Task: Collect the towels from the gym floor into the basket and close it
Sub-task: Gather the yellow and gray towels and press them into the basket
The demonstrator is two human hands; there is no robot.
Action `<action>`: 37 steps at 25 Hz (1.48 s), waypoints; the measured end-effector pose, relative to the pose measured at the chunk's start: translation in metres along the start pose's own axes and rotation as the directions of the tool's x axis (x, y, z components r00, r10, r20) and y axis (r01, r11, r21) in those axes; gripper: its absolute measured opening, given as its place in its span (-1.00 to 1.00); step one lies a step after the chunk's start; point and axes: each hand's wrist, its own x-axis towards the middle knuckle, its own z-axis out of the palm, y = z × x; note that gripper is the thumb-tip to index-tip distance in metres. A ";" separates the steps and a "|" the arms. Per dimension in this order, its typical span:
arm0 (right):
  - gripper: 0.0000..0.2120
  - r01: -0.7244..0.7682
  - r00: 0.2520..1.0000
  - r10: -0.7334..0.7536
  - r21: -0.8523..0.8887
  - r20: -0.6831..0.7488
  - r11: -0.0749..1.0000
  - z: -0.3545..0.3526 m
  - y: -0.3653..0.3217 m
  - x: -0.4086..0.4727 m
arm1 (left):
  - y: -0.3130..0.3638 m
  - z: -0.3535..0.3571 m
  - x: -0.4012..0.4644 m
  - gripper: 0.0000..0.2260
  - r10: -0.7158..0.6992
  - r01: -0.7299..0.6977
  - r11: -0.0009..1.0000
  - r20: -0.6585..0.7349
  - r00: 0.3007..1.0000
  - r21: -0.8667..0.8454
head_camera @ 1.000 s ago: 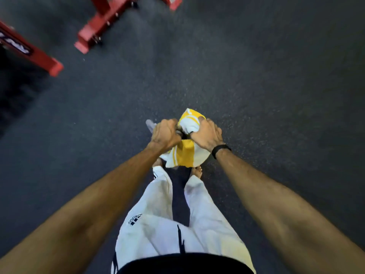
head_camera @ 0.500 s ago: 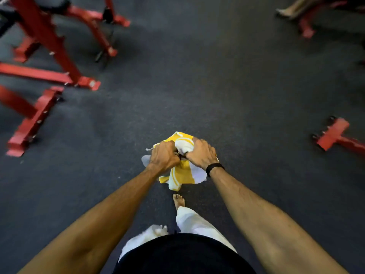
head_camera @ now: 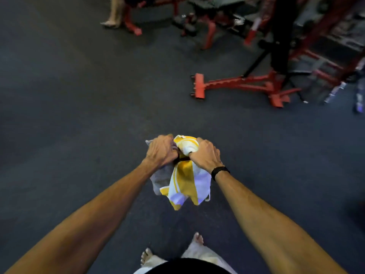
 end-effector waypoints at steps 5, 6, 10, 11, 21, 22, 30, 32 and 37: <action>-0.63 -0.259 0.943 0.284 0.155 -0.172 0.953 -0.077 0.125 -0.029 | 0.142 0.068 0.047 -0.92 0.287 -0.288 0.958 0.140 0.948 -0.016; -0.63 -0.289 0.926 0.322 0.178 -0.199 0.941 -0.090 0.148 -0.035 | 0.168 0.082 0.055 -0.92 0.326 -0.327 0.945 0.154 0.933 -0.020; -0.65 -0.451 0.806 0.516 0.264 -0.289 0.853 -0.150 0.288 -0.068 | 0.324 0.168 0.072 -0.90 0.493 -0.482 0.870 0.208 0.845 -0.104; -0.64 -0.479 0.776 0.554 0.289 -0.302 0.829 -0.169 0.318 -0.072 | 0.358 0.185 0.075 -0.90 0.533 -0.519 0.846 0.232 0.814 -0.123; -0.68 -0.650 0.482 0.719 0.345 -0.502 0.677 -0.326 0.525 -0.105 | 0.625 0.283 0.106 -0.86 0.786 -0.743 0.618 0.207 0.582 -0.258; -0.69 -0.666 0.452 0.731 0.352 -0.511 0.657 -0.336 0.545 -0.105 | 0.647 0.295 0.112 -0.86 0.801 -0.755 0.598 0.211 0.560 -0.268; -0.73 -0.743 0.277 0.835 0.446 -0.475 0.500 -0.422 0.701 -0.070 | 0.821 0.401 0.191 -0.86 0.866 -0.791 0.497 0.261 0.427 -0.357; -0.74 -0.745 0.260 0.852 0.467 -0.455 0.476 -0.451 0.735 -0.057 | 0.867 0.423 0.214 -0.87 0.896 -0.824 0.432 0.276 0.347 -0.367; -0.71 -0.746 0.197 0.868 0.505 -0.456 0.435 -0.499 0.816 -0.024 | 0.961 0.469 0.258 -0.85 0.928 -0.846 0.355 0.255 0.270 -0.397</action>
